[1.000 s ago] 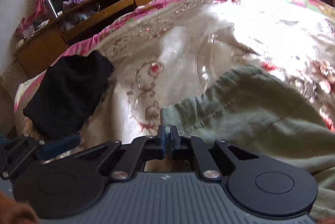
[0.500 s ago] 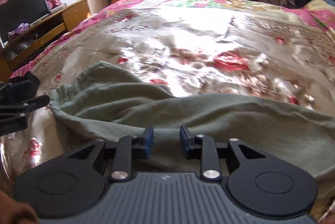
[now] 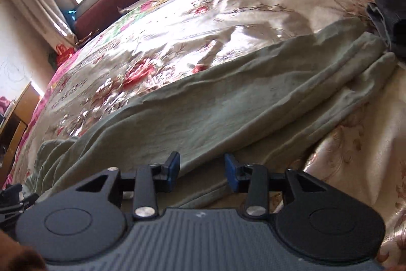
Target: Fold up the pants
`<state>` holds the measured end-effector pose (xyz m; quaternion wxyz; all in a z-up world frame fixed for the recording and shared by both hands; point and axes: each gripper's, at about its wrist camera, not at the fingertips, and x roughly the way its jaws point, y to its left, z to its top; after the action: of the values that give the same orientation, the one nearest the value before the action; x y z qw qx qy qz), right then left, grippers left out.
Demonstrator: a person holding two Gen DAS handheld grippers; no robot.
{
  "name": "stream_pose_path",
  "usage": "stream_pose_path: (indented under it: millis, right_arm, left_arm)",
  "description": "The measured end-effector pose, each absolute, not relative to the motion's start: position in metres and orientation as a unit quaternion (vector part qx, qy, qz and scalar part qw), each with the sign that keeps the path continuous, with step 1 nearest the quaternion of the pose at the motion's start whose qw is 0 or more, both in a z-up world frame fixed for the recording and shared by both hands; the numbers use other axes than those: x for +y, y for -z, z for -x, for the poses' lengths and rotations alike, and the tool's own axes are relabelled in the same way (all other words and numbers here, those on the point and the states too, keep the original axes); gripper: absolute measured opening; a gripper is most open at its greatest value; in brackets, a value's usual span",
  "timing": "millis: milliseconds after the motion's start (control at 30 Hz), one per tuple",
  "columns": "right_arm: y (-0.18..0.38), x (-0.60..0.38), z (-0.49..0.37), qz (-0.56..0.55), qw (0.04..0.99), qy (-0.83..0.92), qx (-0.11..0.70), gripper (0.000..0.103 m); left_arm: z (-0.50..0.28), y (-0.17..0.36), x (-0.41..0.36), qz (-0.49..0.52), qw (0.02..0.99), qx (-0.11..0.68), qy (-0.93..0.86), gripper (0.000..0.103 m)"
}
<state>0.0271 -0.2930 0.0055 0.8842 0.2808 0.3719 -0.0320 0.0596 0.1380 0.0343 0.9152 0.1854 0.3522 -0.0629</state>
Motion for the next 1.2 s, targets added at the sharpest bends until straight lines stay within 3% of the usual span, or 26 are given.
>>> stream_pose_path:
  millis: [333, 433, 633, 700, 867, 1000, 1067, 1200]
  right_arm:
    - [0.023, -0.356, -0.039, -0.41, 0.846, 0.089, 0.329, 0.038]
    - [0.02, -0.363, -0.034, -0.405, 0.849, 0.093, 0.326, 0.004]
    - [0.017, -0.371, 0.001, -0.406, 0.851, 0.085, 0.322, 0.004]
    - [0.027, -0.373, 0.003, -0.402, 0.845, 0.102, 0.338, 0.008]
    - [0.024, -0.39, 0.02, -0.458, 0.832, 0.129, 0.286, 0.017]
    - [0.019, -0.414, 0.021, -0.455, 0.833, 0.19, 0.251, 0.017]
    - [0.019, -0.423, 0.014, -0.445, 0.835, 0.217, 0.241, 0.028]
    - [0.016, -0.436, 0.003, -0.435, 0.832, 0.242, 0.246, 0.035]
  left_arm:
    - [-0.061, -0.011, 0.111, -0.238, 0.887, 0.389, 0.077, 0.083]
    - [-0.062, -0.014, 0.112, -0.238, 0.886, 0.39, 0.075, 0.083]
    - [-0.055, -0.009, 0.116, -0.231, 0.883, 0.401, 0.078, 0.084]
    - [-0.054, -0.005, 0.115, -0.229, 0.883, 0.403, 0.075, 0.084]
    - [-0.052, -0.008, 0.113, -0.237, 0.883, 0.399, 0.073, 0.084]
    - [-0.052, -0.008, 0.109, -0.243, 0.882, 0.397, 0.072, 0.084]
    - [-0.051, -0.008, 0.106, -0.246, 0.882, 0.396, 0.072, 0.083]
    - [-0.05, -0.008, 0.099, -0.265, 0.878, 0.392, 0.073, 0.083]
